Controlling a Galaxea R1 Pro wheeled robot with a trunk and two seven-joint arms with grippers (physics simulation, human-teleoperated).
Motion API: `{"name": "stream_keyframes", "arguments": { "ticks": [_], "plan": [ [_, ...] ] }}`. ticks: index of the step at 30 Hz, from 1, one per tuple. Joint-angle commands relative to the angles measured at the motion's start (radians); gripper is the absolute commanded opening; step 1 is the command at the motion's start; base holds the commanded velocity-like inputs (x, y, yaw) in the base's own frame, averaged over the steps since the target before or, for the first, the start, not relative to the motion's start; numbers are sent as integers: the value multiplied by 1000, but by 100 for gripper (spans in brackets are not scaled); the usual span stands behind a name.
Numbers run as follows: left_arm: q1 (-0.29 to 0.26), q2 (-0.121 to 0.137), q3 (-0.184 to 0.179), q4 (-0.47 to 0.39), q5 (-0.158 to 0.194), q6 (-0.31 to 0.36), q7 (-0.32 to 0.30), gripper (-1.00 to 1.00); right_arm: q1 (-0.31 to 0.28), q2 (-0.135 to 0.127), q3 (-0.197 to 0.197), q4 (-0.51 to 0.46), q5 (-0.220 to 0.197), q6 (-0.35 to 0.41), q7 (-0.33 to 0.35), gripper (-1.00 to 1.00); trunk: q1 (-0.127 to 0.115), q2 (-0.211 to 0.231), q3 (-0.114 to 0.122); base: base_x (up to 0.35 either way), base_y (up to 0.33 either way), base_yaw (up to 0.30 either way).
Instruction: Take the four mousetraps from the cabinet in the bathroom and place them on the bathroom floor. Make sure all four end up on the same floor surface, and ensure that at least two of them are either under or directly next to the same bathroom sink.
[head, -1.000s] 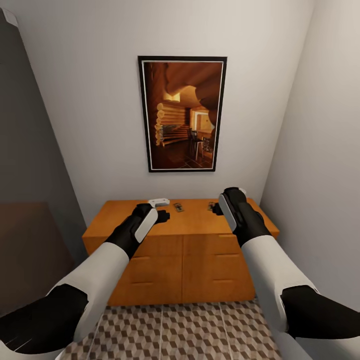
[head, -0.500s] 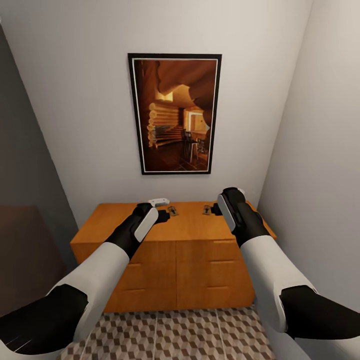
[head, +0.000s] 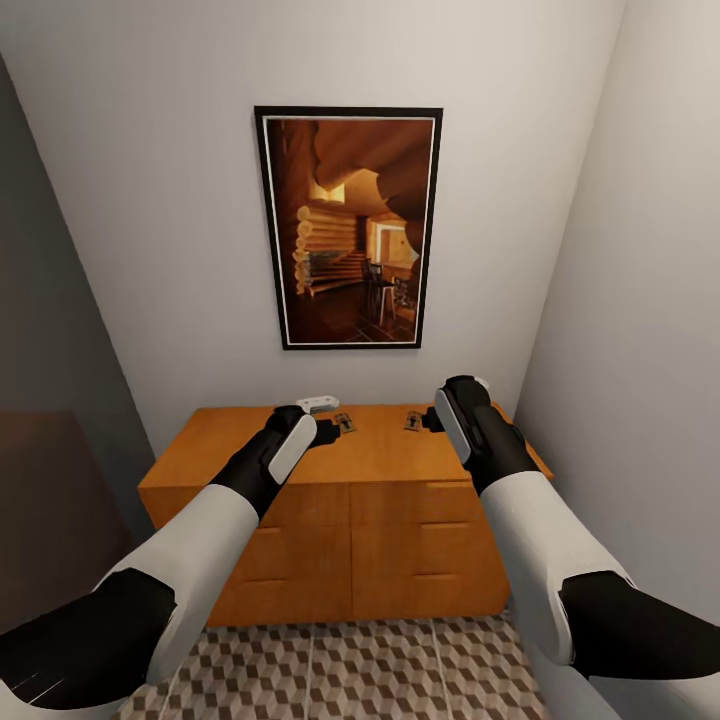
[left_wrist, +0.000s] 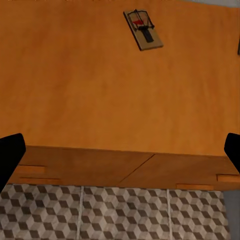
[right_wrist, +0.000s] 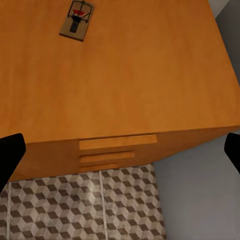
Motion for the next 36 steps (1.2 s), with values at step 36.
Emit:
{"name": "stream_keyframes", "arguments": {
  "ticks": [36],
  "plan": [
    [-1,0,-1,1,30,3,11,100,4,12,3,-2,-23,3,-15,100,1,-2,-2,238,-164,0]
  ]
}}
